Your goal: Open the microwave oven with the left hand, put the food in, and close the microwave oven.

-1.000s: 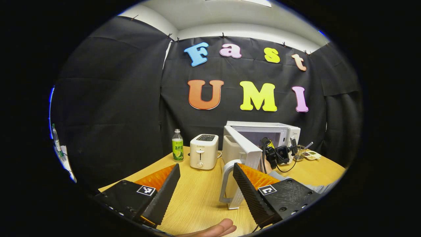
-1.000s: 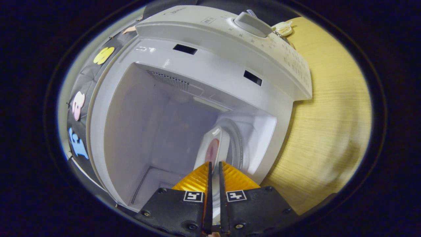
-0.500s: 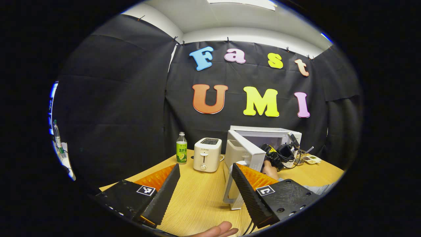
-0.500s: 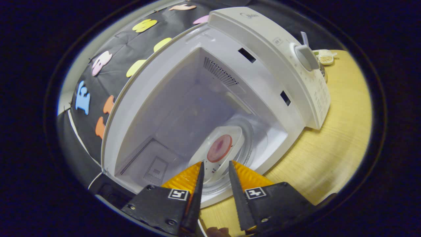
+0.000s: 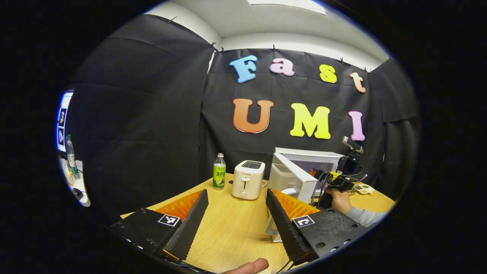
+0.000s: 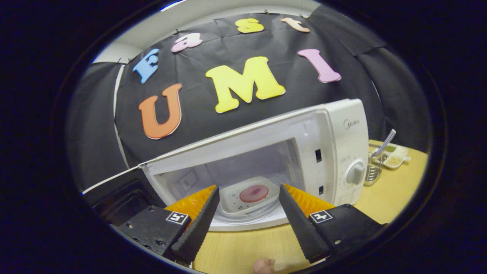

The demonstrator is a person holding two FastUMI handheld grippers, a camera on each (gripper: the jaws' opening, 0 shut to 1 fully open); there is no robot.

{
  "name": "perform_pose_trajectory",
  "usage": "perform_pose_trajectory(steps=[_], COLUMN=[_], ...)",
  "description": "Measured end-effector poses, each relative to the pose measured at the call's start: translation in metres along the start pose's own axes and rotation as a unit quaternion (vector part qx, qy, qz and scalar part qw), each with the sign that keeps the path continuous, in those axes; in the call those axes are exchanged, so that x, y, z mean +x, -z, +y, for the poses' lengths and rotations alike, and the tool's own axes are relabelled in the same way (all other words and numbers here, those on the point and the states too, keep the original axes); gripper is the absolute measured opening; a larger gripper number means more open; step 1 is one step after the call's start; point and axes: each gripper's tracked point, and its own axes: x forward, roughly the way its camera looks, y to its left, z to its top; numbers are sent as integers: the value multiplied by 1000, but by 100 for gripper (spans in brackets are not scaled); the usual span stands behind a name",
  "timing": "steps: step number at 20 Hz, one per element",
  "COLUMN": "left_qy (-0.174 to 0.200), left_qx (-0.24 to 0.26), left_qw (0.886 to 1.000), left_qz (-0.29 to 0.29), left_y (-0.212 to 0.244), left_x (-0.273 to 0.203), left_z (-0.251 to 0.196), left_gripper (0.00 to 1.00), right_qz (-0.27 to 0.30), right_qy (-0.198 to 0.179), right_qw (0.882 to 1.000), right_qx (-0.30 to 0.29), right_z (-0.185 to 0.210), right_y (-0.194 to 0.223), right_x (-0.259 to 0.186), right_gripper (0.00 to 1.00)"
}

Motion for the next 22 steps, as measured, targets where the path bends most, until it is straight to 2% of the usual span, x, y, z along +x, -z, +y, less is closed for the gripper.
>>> perform_pose_trajectory(steps=[1,2,3,4,5,6,7,8,9,10,11,12,13,14,15,16,17,18,19,20,21,22], left_qy=[-4,-6,-6,-1,8,11,5,10,13,11,6,-5,-15,-3,-7,-9,-4,0,2,4,4,9], left_qx=[-1,-3,-5,-6,-5,0,7,14,17,21,27,29,26,18,12,6,3,-2,-10,-19,-29,-35], left_qw=[1000,1000,1000,1000,1000,1000,1000,1000,1000,1000,999,999,999,1000,1000,1000,1000,1000,1000,1000,1000,999], left_qz=[-1,-1,0,-3,-8,-12,-20,-23,-19,-20,-19,-18,-16,-4,-7,-10,-11,-5,1,6,6,4], left_y=[0,0,0,-2,-4,-5,-9,-11,-12,-10,-10,-10,-8,-3,0,-2,-1,6,12,17,20,23], left_x=[0,-1,-1,-2,-4,-6,-5,-3,-5,-2,-1,1,5,5,6,-5,4,16,23,30,36,41], left_z=[4,5,5,4,0,0,3,3,0,1,6,10,15,9,10,14,17,16,17,17,17,16], left_gripper=[77,92,90,75,85,66,60,74,51,33,30,27,0,0,17,0,0,0,0,0,0,0], right_qz=[-6,-15,-23,-32,-39,-44,-52,-60,-69,-79,-92,-104,-118,-127,-141,-152,-164,-169,-174,-173,-176,-171], right_qy=[-7,-12,-15,-18,-25,-29,-35,-30,-26,-21,-17,-16,-18,-20,-21,-16,-8,14,35,46,46,44], right_qw=[1000,999,998,997,996,996,995,993,992,990,987,985,983,981,978,976,973,972,970,970,969,970], right_qx=[-16,-36,-51,-64,-72,-78,-84,-92,-104,-118,-130,-140,-143,-147,-150,-156,-159,-163,-165,-165,-165,-167], right_z=[0,-2,-7,-10,-13,-16,-21,-29,-39,-48,-55,-62,-65,-70,-77,-85,-98,-111,-126,-132,-133,-134], right_y=[-11,-22,-34,-45,-54,-62,-71,-79,-88,-98,-109,-120,-131,-139,-150,-159,-168,-175,-181,-184,-188,-187], right_x=[-11,-23,-35,-50,-63,-81,-97,-115,-134,-153,-171,-191,-209,-229,-244,-260,-273,-284,-300,-311,-319,-325], right_gripper=[91,100,91,100,100,100,100,91,91,91,91,100,100,100,100,91,100,100,100,92,100,92])
